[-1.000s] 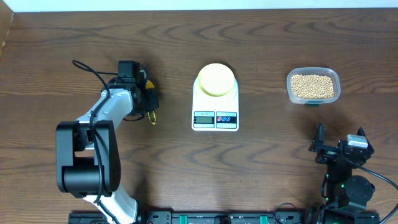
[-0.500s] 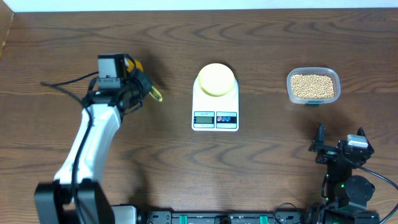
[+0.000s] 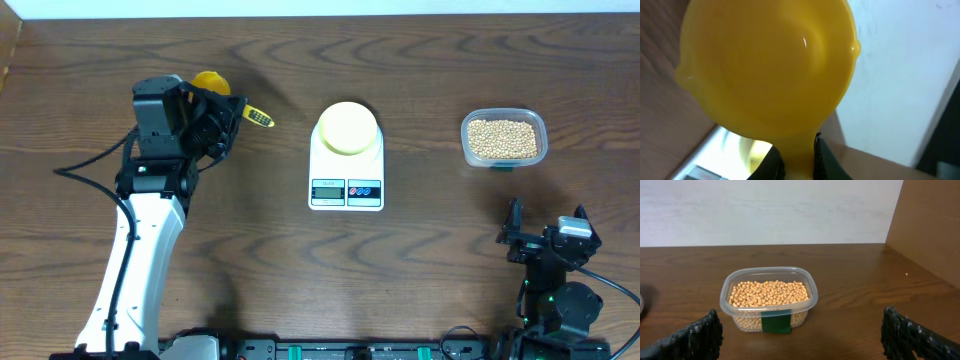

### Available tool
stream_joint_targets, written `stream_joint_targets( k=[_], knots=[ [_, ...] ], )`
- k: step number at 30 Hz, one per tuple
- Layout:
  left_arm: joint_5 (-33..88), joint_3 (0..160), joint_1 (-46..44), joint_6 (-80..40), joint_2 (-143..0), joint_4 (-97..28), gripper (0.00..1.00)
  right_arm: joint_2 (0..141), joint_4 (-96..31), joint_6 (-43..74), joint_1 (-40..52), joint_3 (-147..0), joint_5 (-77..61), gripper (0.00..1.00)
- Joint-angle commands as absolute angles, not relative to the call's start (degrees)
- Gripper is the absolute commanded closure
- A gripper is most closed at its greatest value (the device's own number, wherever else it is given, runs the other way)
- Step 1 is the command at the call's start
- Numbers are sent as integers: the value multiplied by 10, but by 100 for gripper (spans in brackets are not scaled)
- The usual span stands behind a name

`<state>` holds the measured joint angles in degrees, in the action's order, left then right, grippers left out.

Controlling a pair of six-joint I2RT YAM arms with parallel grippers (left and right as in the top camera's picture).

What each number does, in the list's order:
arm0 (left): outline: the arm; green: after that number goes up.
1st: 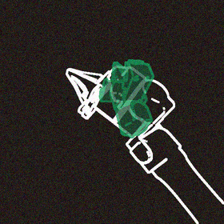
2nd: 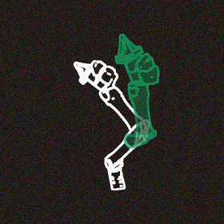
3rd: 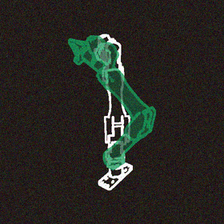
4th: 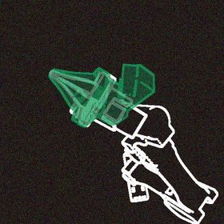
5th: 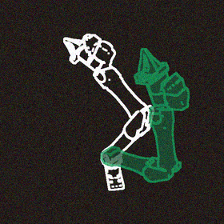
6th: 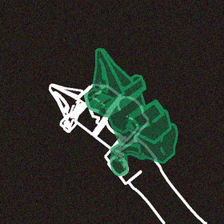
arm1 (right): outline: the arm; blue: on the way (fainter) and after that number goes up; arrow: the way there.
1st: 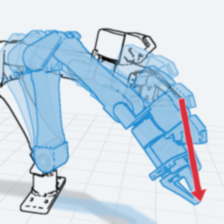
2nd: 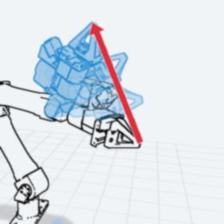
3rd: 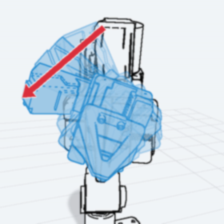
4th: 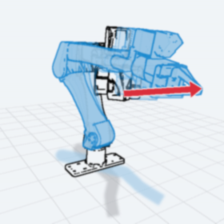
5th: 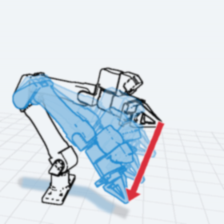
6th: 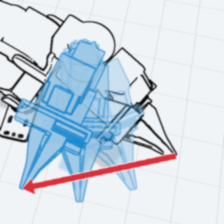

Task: Scoop item into bowl and weigh 50g on scale
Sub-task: 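Raise the held scoop and swing it toward the right, then move the right gripper up toward the scoop held by the left gripper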

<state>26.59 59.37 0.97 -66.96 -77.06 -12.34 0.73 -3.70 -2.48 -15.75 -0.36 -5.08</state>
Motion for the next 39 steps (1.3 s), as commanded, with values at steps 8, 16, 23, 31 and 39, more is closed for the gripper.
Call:
stream_joint_targets(
  k=[8, 16, 23, 31, 39],
  knots=[
    [307, 592, 12, -732, -765, -121, 93, 7, -43, -28, -156, -3, -14, 1],
    [312, 592, 12, -716, -765, -121, 92, 7, 3, -2, -156, -3, -87, 1],
    [356, 592, 12, -650, -765, -102, 93, 8, 94, 25, -156, -4, -244, 1],
    [386, 592, 12, -637, -765, -60, 92, 45, 105, 107, -155, -96, -261, 1],
    [386, 592, 12, -660, -765, -46, 93, 260, 93, 133, -156, -299, -371, 1]
  ],
)
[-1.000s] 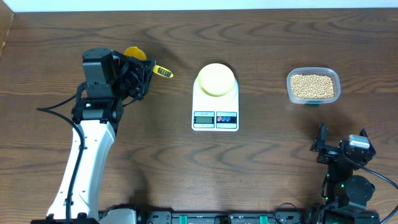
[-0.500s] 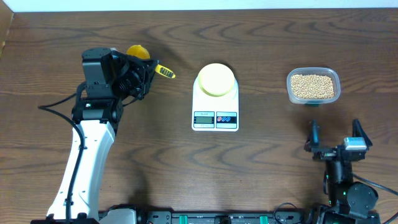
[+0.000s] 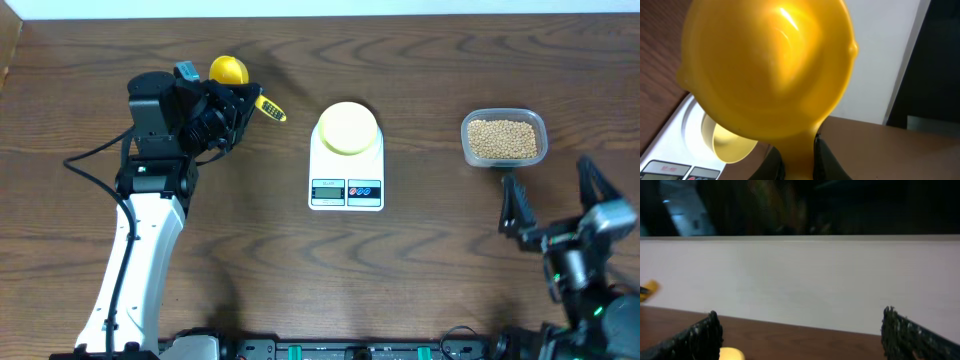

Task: Scoop item into bowl and weigh 50g on scale
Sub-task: 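Move the right gripper up toward the scoop held by the left gripper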

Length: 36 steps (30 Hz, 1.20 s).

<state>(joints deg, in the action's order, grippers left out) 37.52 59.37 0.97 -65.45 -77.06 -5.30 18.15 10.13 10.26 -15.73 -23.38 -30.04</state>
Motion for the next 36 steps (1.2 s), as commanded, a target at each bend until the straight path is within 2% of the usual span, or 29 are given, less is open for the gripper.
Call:
stream_joint_targets(
  k=[1, 10, 16, 22, 24, 25, 31, 36],
  knots=[
    [386, 592, 12, -668, -765, -44, 93, 294, 86, 133, -155, -327, -394, 1],
    [386, 592, 12, -674, -765, -42, 92, 606, -77, 130, -156, -573, -533, 1],
    [388, 592, 12, -674, -765, -42, 93, 731, -67, 143, -156, -597, -561, 1],
    [390, 592, 12, -674, -765, -42, 93, 808, -73, 268, -149, -594, -587, 1],
    [391, 592, 11, -674, -765, -42, 93, 827, -79, 268, -139, -594, -592, 29],
    [391, 592, 11, -674, -765, -42, 92, 835, -88, 277, -129, -594, -593, 34],
    [401, 592, 11, -700, -765, -42, 92, 843, -69, 265, -24, -592, -574, 31],
    [400, 592, -8, -755, -765, -42, 93, 844, -4, 327, 79, -592, -540, 30]
  ],
)
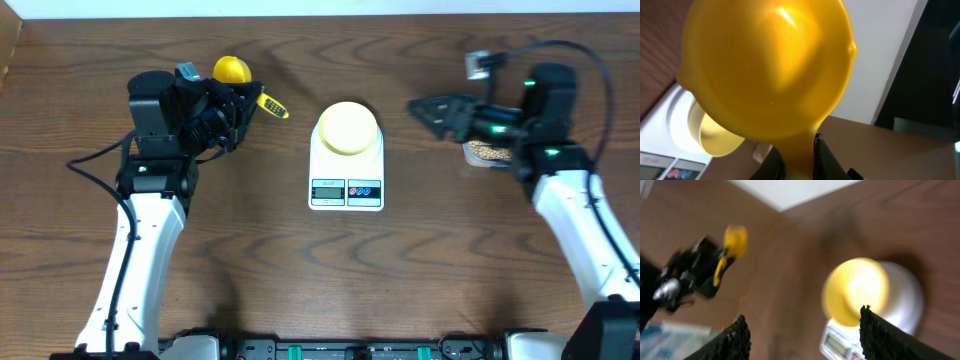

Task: Scoop item into bowl and weigh 50g on scale
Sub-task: 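Move the right gripper up toward the scoop held by the left gripper, then close the right gripper on the scoop handle beside the left gripper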

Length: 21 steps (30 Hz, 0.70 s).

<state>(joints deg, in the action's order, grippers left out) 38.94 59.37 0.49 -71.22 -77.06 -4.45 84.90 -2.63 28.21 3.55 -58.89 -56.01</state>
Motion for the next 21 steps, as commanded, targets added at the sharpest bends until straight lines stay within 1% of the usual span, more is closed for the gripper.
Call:
stream_joint_targets(
  k=[1, 3, 8, 14, 21],
  knots=[
    [398, 592, -14, -767, -765, -42, 92, 844, 18, 343, 100, -592, -529, 28],
    [392, 592, -27, -797, -765, -41, 93, 843, 51, 368, 135, -592, -498, 27],
    [379, 592, -57, -874, -765, -42, 93, 844, 102, 393, 208, -592, -401, 30],
    [366, 592, -92, -880, -765, -38, 93, 844, 106, 407, 279, -592, -299, 31],
    [340, 592, -124, -880, -765, -37, 92, 844, 138, 410, 319, -592, -243, 31]
  ],
)
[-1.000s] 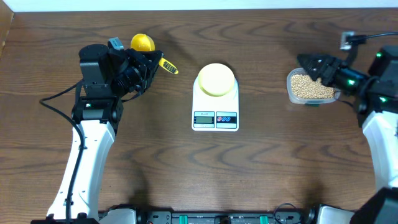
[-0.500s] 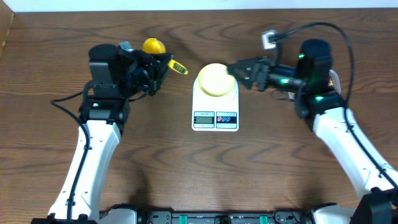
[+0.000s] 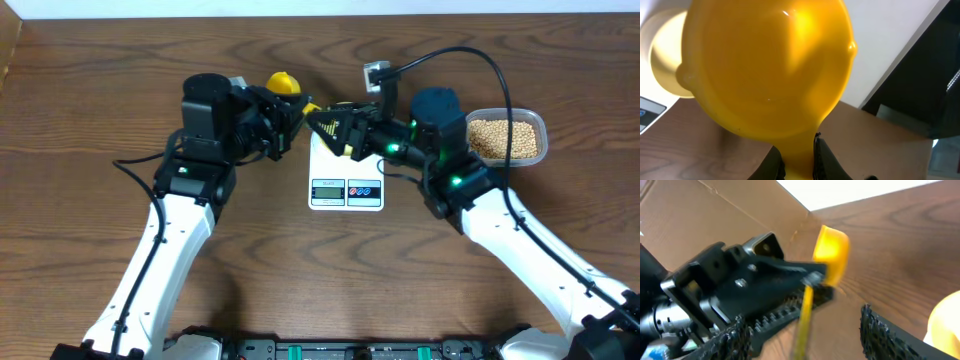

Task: Scoop item into bowl and weigh 50g on scale
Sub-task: 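Close the right gripper on the scoop handle beside the left gripper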

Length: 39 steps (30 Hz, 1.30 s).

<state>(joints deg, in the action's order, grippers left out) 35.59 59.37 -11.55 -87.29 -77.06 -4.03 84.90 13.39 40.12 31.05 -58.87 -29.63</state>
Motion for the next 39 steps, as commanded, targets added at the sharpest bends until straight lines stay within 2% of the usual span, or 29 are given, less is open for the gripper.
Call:
stream_joint_targets(
  k=[1, 6, 9, 11, 13, 15, 17, 26, 30, 34, 39],
  knots=[
    [340, 592, -126, -880, -765, -37, 92, 844, 138, 420, 321, -592, -232, 32],
    [338, 592, -133, -880, -765, -37, 93, 844, 137, 443, 324, -592, -213, 39],
    [338, 592, -133, -878, -765, -37, 93, 844, 133, 443, 324, -592, -211, 53],
    [338, 592, -133, -875, -765, -37, 92, 844, 133, 443, 324, -592, -209, 70],
    [338, 592, -133, -875, -765, -37, 93, 844, 133, 443, 324, -592, -209, 81],
    [338, 592, -133, -875, -765, -35, 93, 844, 129, 443, 324, -592, -209, 79],
    [338, 592, -133, -875, -765, -35, 92, 844, 123, 443, 325, -592, -211, 69],
    [332, 592, -133, -875, -765, -33, 92, 844, 122, 440, 341, -592, -211, 67],
    [332, 592, -133, -873, -765, -34, 93, 844, 122, 430, 341, -592, -208, 73],
    [332, 592, -133, -871, -765, -34, 92, 844, 122, 426, 341, -592, -199, 87],
    [332, 592, -133, -871, -765, -34, 93, 844, 122, 426, 341, -592, -199, 93]
  ],
)
